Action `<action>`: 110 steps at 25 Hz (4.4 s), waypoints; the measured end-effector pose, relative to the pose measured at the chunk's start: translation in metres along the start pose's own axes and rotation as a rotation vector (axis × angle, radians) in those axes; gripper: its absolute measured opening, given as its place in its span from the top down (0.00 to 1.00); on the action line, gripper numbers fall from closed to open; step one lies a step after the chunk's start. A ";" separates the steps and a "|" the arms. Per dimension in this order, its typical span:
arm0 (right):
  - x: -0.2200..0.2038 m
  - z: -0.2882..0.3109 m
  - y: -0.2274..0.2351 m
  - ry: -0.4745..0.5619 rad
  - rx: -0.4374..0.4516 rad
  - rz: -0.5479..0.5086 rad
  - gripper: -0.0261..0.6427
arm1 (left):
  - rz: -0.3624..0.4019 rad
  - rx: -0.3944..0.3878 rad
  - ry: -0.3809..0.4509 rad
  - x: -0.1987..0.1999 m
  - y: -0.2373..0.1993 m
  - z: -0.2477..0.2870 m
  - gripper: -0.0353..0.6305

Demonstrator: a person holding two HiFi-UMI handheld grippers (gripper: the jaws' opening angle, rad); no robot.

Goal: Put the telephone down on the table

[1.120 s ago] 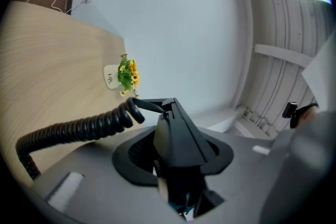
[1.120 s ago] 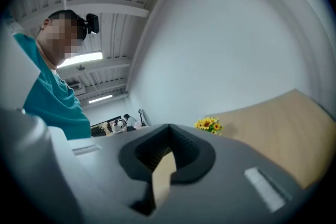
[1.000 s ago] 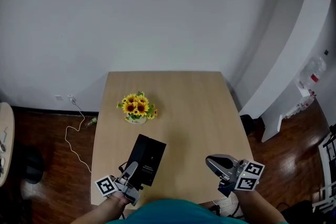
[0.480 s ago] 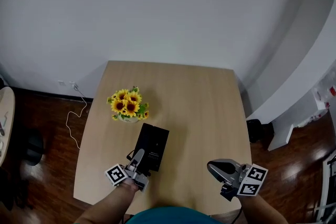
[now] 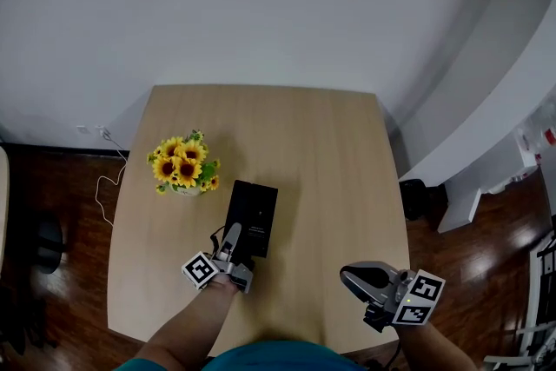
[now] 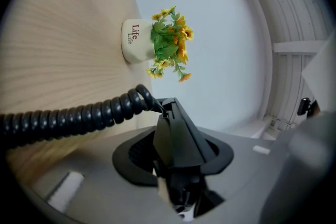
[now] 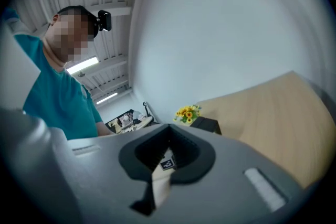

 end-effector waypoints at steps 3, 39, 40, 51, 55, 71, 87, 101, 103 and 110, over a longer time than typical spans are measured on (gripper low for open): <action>-0.004 -0.005 0.003 0.002 -0.008 0.014 0.96 | -0.002 0.002 0.004 -0.007 -0.010 0.002 0.68; -0.014 0.009 -0.023 0.004 -0.023 0.016 0.96 | -0.178 0.548 -0.333 0.008 -0.020 -0.025 0.37; -0.014 0.009 -0.023 -0.004 -0.036 0.019 0.96 | -0.175 0.560 -0.341 0.008 -0.020 -0.026 0.37; -0.008 0.007 -0.031 0.007 -0.053 0.030 0.96 | -0.117 0.647 -0.429 0.011 -0.013 -0.046 0.31; -0.009 0.008 -0.030 0.012 -0.047 0.035 0.96 | -0.107 0.662 -0.434 0.013 -0.011 -0.061 0.31; -0.014 0.001 -0.017 -0.001 0.055 0.013 0.96 | 0.345 0.127 -0.202 0.055 0.126 -0.139 0.94; -0.049 0.045 -0.105 -0.003 0.009 -0.088 0.96 | 0.990 -0.140 -0.441 0.107 0.226 -0.214 0.94; -0.140 0.027 -0.256 0.070 -0.150 -0.188 0.96 | 1.053 -0.325 -0.577 0.133 0.287 -0.331 0.94; -0.151 0.010 -0.271 0.071 -0.168 -0.232 0.96 | 1.082 -0.346 -0.591 0.118 0.299 -0.345 0.94; -0.201 -0.058 -0.312 0.041 -0.145 -0.353 0.96 | 1.107 -0.353 -0.579 0.034 0.345 -0.405 0.94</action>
Point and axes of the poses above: the fingertips, and each gripper's own axes: z forward along the fingers, y to its right, x out of its top, the point moved 9 cm from there along -z, backward along the fingers, and after that the axes turned 11 degrees about z, right-handed, at the moved point
